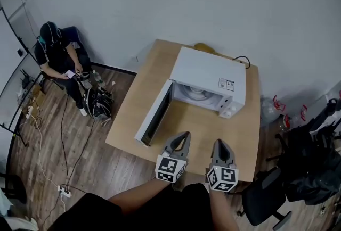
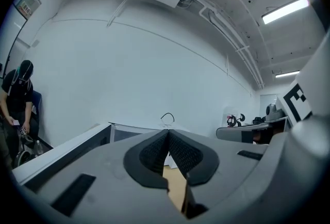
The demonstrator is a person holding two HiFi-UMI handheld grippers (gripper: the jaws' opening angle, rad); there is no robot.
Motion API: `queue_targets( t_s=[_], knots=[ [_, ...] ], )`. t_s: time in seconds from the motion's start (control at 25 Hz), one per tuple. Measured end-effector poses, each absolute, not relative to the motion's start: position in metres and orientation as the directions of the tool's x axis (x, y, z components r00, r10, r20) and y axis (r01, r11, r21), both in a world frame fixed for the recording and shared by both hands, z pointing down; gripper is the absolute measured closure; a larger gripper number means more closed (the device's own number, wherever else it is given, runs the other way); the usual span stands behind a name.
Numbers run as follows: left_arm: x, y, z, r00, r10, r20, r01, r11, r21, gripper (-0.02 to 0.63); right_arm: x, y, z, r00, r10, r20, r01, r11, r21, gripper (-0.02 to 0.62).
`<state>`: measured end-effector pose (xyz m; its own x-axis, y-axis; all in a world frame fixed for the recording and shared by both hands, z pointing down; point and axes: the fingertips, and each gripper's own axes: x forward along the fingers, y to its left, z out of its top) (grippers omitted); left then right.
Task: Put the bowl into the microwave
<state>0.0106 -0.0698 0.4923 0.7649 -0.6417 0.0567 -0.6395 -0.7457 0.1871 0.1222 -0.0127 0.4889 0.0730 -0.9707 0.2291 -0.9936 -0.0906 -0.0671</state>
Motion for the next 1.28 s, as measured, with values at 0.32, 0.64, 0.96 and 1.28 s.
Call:
queue_targets(
  t_s=[0.32, 0.64, 0.96, 1.28],
  knots=[
    [0.020, -0.015, 0.473, 0.705, -0.702, 0.099, -0.707, -0.688, 0.164, 0.594, 0.124, 0.025, 0.469, -0.006, -0.982, 0.189, -1.000, 0.007, 0.004, 0.535],
    [0.044, 0.061, 0.463, 0.686, -0.727, 0.022, -0.723, -0.678, 0.129, 0.594, 0.156, 0.097, 0.470, -0.013, -0.985, 0.171, -1.000, 0.012, -0.008, 0.535],
    [0.050, 0.115, 0.464, 0.664, -0.748, 0.014, -0.744, -0.658, 0.115, 0.594, 0.165, 0.154, 0.474, -0.039, -0.986, 0.163, -0.999, 0.040, 0.003, 0.535],
    [0.059, 0.136, 0.464, 0.662, -0.749, 0.016, -0.747, -0.658, 0.090, 0.594, 0.170, 0.170, 0.473, -0.058, -0.986, 0.155, -0.998, 0.059, 0.002, 0.535]
  ],
)
